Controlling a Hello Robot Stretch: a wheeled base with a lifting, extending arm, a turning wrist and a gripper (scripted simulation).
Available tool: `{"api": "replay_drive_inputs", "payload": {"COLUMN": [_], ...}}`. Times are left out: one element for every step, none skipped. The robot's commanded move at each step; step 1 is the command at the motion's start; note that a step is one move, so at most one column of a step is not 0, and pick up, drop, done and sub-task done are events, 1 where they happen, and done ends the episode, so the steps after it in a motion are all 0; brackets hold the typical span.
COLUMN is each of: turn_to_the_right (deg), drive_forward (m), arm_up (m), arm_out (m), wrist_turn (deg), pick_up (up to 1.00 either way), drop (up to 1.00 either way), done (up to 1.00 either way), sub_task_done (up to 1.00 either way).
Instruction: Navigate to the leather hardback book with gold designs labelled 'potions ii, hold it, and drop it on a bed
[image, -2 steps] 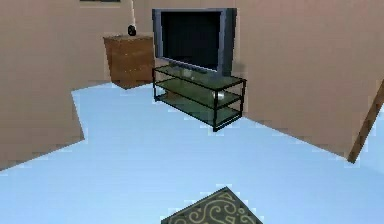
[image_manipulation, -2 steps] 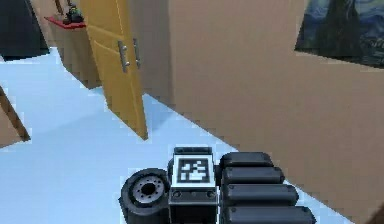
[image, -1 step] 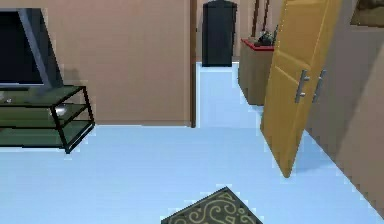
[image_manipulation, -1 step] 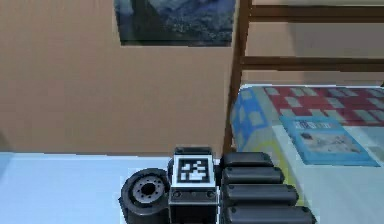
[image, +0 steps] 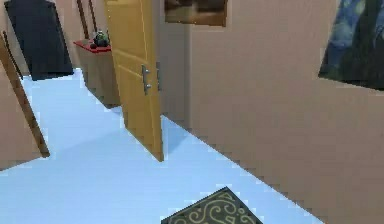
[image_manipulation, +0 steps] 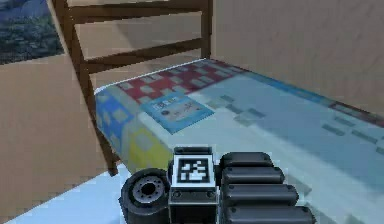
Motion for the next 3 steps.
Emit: {"api": "replay_drive_inputs", "payload": {"turn_to_the_right": [45.0,45.0,45.0], "drive_forward": [0.00,0.00,0.00], "arm_up": [0.00,0.00,0.00], "arm_out": [0.00,0.00,0.00], "wrist_turn": [0.0,0.0,0.0], "pick_up": [0.00,0.00,0.00], "drop": [0.00,0.00,0.00], "done": [0.00,0.00,0.00], "sub_task_done": [0.00,0.00,0.00]}}
